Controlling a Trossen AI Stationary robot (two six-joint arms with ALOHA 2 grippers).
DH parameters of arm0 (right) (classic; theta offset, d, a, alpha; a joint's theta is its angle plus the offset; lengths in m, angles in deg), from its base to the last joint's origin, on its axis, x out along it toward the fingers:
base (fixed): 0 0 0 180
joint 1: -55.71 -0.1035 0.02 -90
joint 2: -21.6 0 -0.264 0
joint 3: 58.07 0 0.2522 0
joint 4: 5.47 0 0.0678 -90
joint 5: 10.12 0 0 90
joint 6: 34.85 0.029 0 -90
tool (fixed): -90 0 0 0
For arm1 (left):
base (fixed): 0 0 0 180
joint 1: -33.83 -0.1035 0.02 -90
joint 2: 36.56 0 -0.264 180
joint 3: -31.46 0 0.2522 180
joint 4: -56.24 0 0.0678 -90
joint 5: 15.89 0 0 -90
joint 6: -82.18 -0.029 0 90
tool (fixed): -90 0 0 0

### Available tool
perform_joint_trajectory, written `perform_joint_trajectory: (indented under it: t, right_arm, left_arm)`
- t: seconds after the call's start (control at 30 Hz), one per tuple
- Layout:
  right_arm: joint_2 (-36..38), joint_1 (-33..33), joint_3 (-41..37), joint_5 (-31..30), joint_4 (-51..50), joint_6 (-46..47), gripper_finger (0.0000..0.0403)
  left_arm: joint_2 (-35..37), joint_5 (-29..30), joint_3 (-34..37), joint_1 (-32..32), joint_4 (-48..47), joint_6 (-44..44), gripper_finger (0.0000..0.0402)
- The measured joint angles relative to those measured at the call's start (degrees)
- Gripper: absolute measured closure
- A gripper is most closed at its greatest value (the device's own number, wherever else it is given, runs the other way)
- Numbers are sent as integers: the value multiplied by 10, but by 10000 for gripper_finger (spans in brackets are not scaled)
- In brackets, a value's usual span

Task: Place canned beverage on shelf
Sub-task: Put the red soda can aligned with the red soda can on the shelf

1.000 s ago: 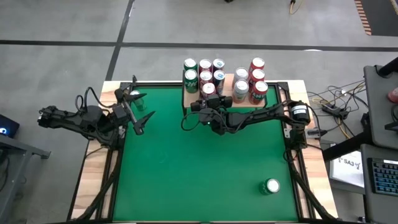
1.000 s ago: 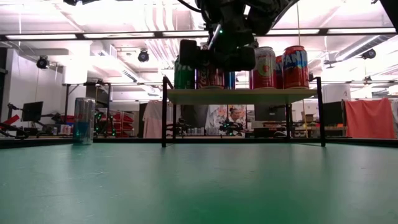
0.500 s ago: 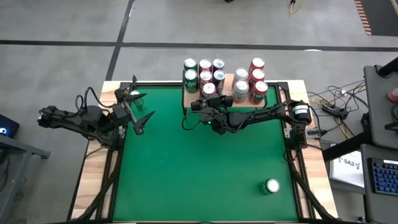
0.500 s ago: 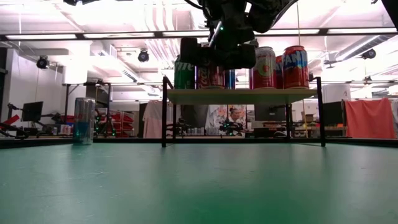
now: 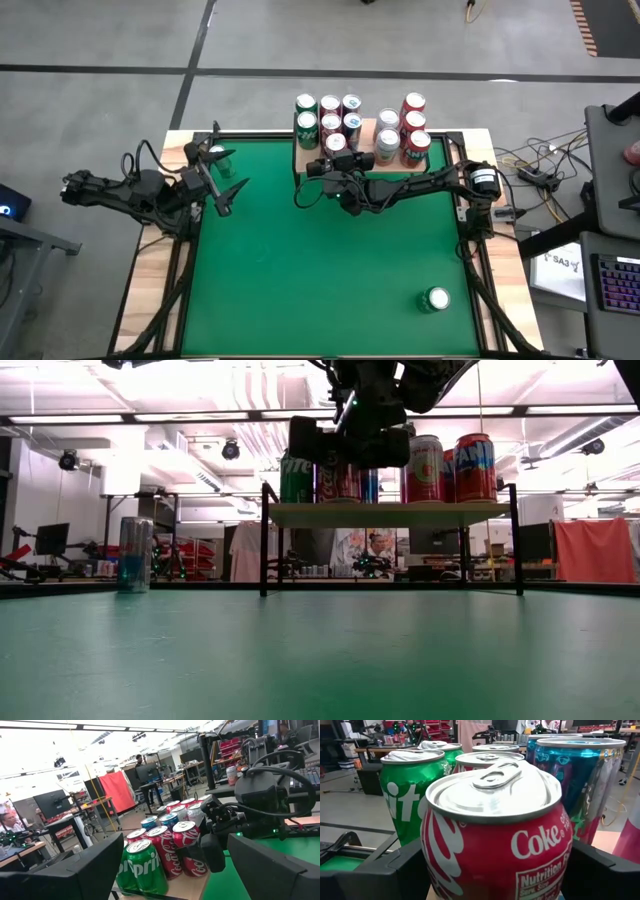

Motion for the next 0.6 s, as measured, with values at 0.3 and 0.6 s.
perform_joint_trajectory:
  t: [0.3, 0.6]
  right_arm:
    - [0, 0, 0, 0, 10, -8, 76]
    - [0, 0, 0, 1, 28, -30, 76]
  left_arm:
    - [0, 2, 0, 0, 0, 0, 61]
    - [0, 2, 0, 0, 0, 0, 61]
